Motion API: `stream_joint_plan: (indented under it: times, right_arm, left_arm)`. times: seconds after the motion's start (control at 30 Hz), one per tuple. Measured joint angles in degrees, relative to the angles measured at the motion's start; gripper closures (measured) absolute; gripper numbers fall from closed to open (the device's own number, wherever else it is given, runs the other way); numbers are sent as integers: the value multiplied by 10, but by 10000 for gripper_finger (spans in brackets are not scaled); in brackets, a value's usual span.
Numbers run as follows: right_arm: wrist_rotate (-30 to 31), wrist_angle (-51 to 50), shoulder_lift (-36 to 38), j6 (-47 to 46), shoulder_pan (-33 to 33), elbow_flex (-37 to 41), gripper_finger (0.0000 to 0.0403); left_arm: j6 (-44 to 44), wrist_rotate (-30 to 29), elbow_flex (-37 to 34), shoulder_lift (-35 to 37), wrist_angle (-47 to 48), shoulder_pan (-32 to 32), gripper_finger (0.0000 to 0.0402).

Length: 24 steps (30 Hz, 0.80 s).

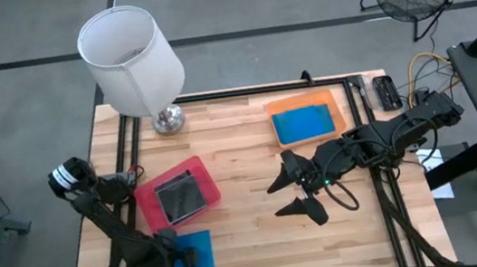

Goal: Pick & place jewel cases by type
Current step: Put the blue CD case into the pink bin

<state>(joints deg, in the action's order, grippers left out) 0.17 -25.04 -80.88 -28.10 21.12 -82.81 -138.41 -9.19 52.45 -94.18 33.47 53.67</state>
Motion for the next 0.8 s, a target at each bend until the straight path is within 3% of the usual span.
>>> stream_joint_plan:
  times: [0.6, 0.73, 0.8]
  right_arm:
    - [-27, -20, 0, 28, 2, 0, 101]
    - [-37, -19, 0, 40, 8, 0, 101]
    - [-38, -19, 0, 49, 12, 0, 101]
  left_arm:
    - [15, -10, 114, -110, -7, -144, 95]
    - [36, -11, 163, -125, 60, -158, 95]
    - [43, -47, 182, -126, 146, -161, 95]
